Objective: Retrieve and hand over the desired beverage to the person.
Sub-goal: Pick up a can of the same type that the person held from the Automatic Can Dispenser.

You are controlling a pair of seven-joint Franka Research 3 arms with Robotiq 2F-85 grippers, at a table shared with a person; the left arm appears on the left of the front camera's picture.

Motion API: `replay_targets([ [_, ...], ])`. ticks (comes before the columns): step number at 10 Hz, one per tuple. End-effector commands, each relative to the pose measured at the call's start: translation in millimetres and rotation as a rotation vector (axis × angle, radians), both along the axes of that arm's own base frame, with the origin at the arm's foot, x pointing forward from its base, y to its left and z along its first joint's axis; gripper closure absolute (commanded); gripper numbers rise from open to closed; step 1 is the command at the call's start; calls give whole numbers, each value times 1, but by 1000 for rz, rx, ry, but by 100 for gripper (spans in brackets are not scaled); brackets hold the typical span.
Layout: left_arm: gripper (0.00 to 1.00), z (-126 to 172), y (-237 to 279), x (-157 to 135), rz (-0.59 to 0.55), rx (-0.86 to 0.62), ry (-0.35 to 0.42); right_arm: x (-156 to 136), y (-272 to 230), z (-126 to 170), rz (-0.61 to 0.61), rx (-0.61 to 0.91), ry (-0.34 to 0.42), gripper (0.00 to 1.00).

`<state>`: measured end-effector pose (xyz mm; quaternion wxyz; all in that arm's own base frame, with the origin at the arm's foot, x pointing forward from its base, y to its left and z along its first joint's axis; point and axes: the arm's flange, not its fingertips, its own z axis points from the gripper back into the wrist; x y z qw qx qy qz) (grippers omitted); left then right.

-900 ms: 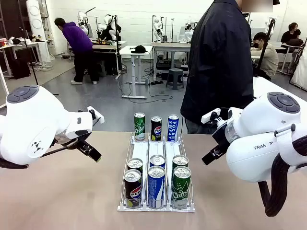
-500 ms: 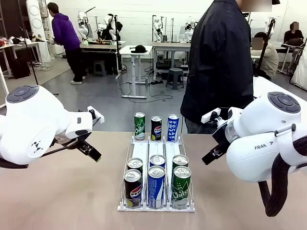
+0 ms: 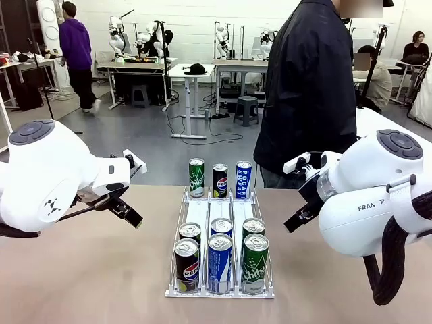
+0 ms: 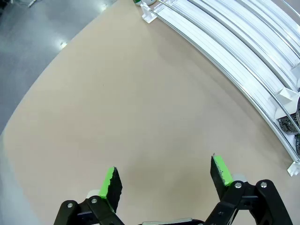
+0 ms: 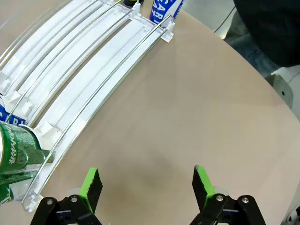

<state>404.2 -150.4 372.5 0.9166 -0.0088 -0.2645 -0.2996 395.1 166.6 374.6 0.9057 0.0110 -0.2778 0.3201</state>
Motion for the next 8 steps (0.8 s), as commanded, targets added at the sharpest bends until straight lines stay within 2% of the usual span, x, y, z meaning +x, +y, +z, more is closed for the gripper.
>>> replay_targets([
  [1,0,0,0,0,0,0,0,0,0,0,0,0,0,0],
  [6,0,0,0,0,0,0,0,0,0,0,0,0,0,0],
  [7,0,53,-1,-15,-5,-8,-70,-21,-6,49,5,-35,-46,0],
  [8,0,105,0,-25,-8,-1,-105,-32,-15,95,-21,-27,-68,0],
])
